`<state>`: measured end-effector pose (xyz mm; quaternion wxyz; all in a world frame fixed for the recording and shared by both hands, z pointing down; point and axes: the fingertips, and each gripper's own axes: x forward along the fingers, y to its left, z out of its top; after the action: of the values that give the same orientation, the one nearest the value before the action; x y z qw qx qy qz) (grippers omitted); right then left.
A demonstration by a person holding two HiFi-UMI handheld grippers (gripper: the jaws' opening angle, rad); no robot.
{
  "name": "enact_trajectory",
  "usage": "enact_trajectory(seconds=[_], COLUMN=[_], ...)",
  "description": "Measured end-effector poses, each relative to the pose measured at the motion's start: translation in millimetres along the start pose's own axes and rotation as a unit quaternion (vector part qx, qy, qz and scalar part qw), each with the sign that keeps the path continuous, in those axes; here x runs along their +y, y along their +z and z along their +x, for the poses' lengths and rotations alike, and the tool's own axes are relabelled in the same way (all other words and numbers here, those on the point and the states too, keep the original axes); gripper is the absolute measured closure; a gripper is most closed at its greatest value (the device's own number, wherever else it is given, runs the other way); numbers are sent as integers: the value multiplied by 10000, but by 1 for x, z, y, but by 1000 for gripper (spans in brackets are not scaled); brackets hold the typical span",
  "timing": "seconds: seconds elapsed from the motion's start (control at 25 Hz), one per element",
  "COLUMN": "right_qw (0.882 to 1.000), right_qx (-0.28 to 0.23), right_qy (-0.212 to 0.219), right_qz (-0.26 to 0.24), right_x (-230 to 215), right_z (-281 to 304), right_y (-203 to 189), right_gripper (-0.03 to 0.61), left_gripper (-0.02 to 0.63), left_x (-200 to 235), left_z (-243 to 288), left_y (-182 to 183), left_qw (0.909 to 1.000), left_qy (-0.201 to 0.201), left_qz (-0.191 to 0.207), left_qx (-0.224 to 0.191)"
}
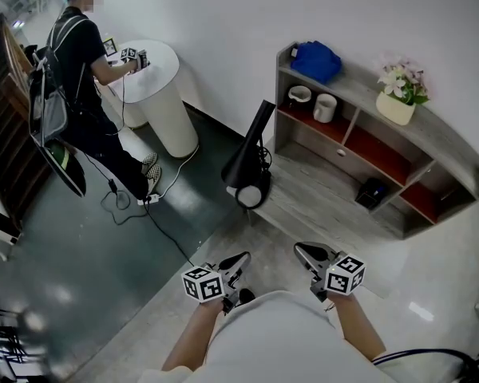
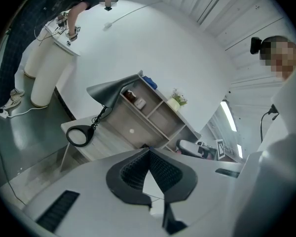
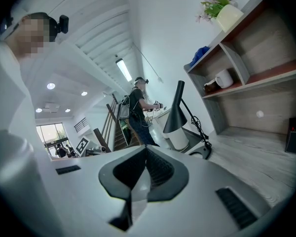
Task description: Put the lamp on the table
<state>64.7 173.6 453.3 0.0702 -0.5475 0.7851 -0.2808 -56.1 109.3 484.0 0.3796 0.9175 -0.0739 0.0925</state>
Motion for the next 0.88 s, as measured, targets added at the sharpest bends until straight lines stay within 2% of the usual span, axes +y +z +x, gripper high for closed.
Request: enact_trajectory(seconds=[0.88], right_qw=[9994], right_qx=[-200], right_qy=[-183], right_qz=[202], right_x=[-13], right_z=[-6], right_y=[10], right_gripper=[560], left_gripper=[604], left_x=[5], left_z=[4], left_y=[3], left_qw=[9998], left_qy=[-69], left_qz=[-185], left_qx=[-22])
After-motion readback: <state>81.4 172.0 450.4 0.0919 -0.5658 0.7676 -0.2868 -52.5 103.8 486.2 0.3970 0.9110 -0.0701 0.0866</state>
